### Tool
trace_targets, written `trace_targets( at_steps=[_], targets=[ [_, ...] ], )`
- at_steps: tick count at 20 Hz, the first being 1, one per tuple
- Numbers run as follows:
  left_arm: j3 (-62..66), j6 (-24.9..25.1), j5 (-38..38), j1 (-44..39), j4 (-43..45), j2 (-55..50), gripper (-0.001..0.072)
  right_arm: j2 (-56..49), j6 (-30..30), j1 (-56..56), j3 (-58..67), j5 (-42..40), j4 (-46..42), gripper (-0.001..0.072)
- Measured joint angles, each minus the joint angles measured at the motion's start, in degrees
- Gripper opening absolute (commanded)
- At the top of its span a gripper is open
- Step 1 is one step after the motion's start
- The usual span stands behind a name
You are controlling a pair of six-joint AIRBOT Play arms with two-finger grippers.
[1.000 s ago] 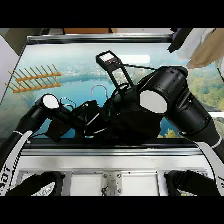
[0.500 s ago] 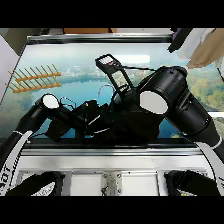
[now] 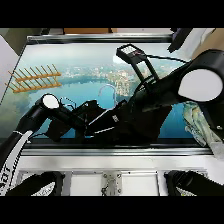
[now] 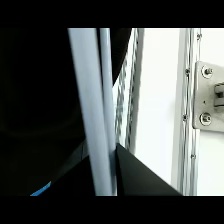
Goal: Fold the clothes and pants, and hang the long-sleeved shirts on hangers.
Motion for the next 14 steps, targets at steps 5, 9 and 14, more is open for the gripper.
trace_targets(
  at_steps=[5, 9, 14],
  targets=[
    [0.0, 0.02, -0.02, 0.0, 0.02, 0.0, 0.0024, 0.55, -13.79, -7.82, 0.11, 1.77, 11.61, 0.0535],
    [0.0, 0.02, 0.0, 0.0, 0.02, 0.0, 0.0024, 0.57, -22.21, -14.73, 0.13, 1.64, 17.66, 0.0535],
    [0.0, 0.04, -0.11, 0.0, 0.02, 0.0, 0.0024, 0.59, -30.93, -18.4, -0.02, 1.46, 20.96, 0.0535]
  ],
)
